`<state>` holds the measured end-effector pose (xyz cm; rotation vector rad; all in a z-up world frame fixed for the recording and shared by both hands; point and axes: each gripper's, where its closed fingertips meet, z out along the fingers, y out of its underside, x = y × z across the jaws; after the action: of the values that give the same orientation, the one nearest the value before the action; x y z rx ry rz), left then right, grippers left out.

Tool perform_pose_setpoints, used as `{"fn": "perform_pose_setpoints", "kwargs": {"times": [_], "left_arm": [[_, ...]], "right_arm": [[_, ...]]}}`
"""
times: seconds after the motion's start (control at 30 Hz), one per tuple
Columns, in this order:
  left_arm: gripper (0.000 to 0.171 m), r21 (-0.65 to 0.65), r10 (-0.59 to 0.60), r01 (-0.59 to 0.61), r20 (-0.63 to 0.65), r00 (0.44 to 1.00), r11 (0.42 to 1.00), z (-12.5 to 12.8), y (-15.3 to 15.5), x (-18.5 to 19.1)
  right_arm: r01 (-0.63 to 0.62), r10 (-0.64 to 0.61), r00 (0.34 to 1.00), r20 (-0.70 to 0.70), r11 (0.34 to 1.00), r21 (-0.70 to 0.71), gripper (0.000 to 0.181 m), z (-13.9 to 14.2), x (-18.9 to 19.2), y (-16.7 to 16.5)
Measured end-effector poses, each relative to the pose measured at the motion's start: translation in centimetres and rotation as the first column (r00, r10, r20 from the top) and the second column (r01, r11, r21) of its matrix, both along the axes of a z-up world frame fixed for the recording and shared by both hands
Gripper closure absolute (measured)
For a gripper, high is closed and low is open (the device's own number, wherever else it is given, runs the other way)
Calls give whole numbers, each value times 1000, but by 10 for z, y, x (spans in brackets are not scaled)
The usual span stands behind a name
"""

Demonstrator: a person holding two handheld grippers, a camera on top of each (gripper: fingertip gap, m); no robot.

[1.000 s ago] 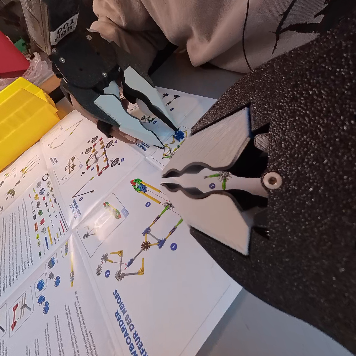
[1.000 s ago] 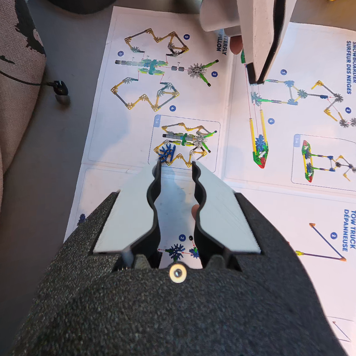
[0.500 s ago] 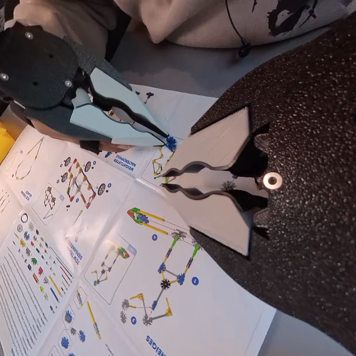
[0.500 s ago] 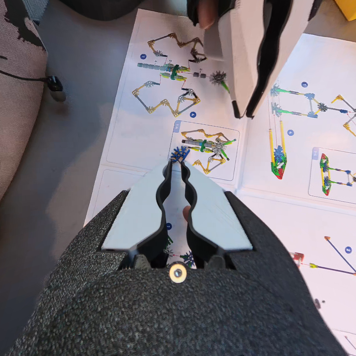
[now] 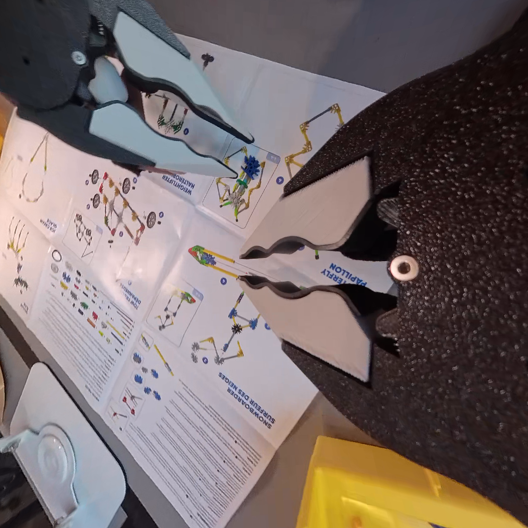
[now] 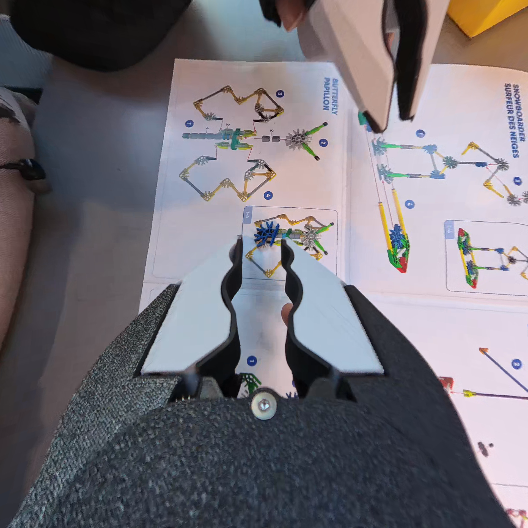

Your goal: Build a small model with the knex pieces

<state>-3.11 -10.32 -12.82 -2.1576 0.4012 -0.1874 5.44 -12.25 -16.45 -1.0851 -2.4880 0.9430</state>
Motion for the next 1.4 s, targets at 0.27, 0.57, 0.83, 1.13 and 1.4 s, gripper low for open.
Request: {"fn": "perform_pose_setpoints", "kwargs": {"times": [0.27,0.57,0.83,1.13,1.4], "left_arm": [[160,18,-55,54,64,996,998,5,-3,9],[153,112,-323,313,86,943,943,18,-16,69],[166,145,-354,341,73,932,929,21,-18,79],[171,153,-317,288,217,923,945,28,-12,76],[171,149,-264,223,387,883,963,34,-5,68]], "right_arm": [[13,-12,1000,20,1000,-22,169,-5,-1,0],[100,-75,995,72,870,-483,169,44,-8,1],[134,-75,990,123,788,-601,169,51,-10,1],[200,-138,980,145,676,-709,171,65,-22,12],[208,-177,977,122,627,-750,170,71,-28,17]]}}
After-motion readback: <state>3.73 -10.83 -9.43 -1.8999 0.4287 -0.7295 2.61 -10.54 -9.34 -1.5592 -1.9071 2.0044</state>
